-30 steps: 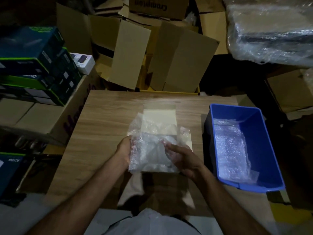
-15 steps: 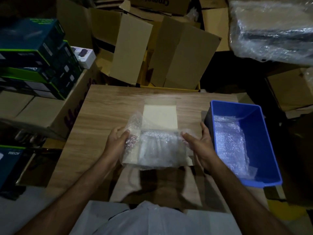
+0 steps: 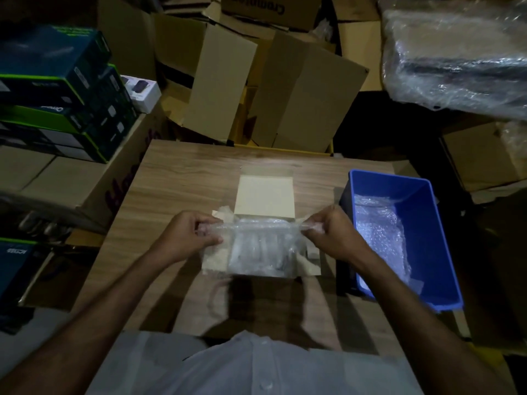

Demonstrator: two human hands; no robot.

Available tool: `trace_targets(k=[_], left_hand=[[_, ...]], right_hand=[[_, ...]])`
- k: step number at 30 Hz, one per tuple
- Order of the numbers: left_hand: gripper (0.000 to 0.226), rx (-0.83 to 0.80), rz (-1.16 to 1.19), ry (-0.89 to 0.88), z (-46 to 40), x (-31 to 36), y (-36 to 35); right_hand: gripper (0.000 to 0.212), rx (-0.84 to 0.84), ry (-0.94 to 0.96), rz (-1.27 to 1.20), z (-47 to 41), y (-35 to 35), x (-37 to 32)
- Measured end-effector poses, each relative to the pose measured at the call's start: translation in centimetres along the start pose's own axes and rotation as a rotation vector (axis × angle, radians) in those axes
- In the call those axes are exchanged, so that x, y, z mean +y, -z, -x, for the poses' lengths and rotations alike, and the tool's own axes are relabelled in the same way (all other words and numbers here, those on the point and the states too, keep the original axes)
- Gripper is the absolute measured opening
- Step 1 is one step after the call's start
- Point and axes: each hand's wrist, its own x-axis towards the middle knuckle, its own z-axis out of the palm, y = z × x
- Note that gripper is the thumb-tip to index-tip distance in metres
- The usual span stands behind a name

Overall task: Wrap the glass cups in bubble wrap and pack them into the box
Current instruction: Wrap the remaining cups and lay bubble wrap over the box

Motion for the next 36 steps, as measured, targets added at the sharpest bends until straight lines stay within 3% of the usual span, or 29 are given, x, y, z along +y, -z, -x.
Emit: trace_targets(k=[2, 4, 7, 10, 14, 16, 19, 22, 25, 29, 33, 36], left_hand=[[0.012, 0.071, -0.145, -0.058, -0.2, 0.2, -0.1], [0.014, 0.066, -0.173, -0.105, -0.2, 0.5, 0.3], [0.027, -0.033, 0.212, -0.065, 0.4, 1.3, 0.3], [0.057, -0.035, 0.536, 0.04, 0.4, 1.2, -0.5], [0.045, -0.14, 0.616, 0.147, 0.8, 1.1, -1.1], [0.065, -0.116, 0.548, 0.155, 1.4, 0.8, -1.3], [0.094, 0.009, 0.45, 0.122, 1.5, -0.2, -1.2], [0.099, 0.017, 0.457, 0.019, 1.5, -0.7, -1.3], [0.084, 0.0, 0.434, -0.005, 1.3, -1.0, -1.2], [0.075, -0.149, 0.207, 0.022, 0.9, -2.1, -0.5], [0.032, -0.123, -0.014, -0.023, 0.4, -2.0, -0.4], [0.04, -0.114, -0.028, -0.071, 0.0, -2.1, -0.2]], right_hand=[[0.023, -0.073, -0.03, -0.115, 0.0, 1.2, -0.3], [0.014, -0.161, -0.149, -0.331, 0.6, 2.0, -0.6], [0.019, -0.12, -0.207, -0.588, 0.9, 1.7, -0.2], [0.019, 0.035, -0.321, -0.732, 0.7, 0.2, 0.0], [0.058, 0.103, -0.462, -0.793, 0.5, -1.2, 0.6], [0.068, 0.079, -0.474, -0.849, 1.1, -1.1, 0.8], [0.079, 0.087, -0.273, -0.673, 2.1, -1.2, 1.6], [0.072, 0.033, -0.151, -0.583, 2.4, -1.6, 2.4], [0.052, -0.044, -0.101, -0.483, 2.2, -1.8, 2.6], [0.067, -0.108, -0.111, -0.306, 1.7, -2.3, 2.8], [0.018, -0.086, -0.016, -0.218, 0.9, -2.2, 2.6], [0.034, -0.105, -0.072, -0.36, 0.7, -1.9, 2.8]])
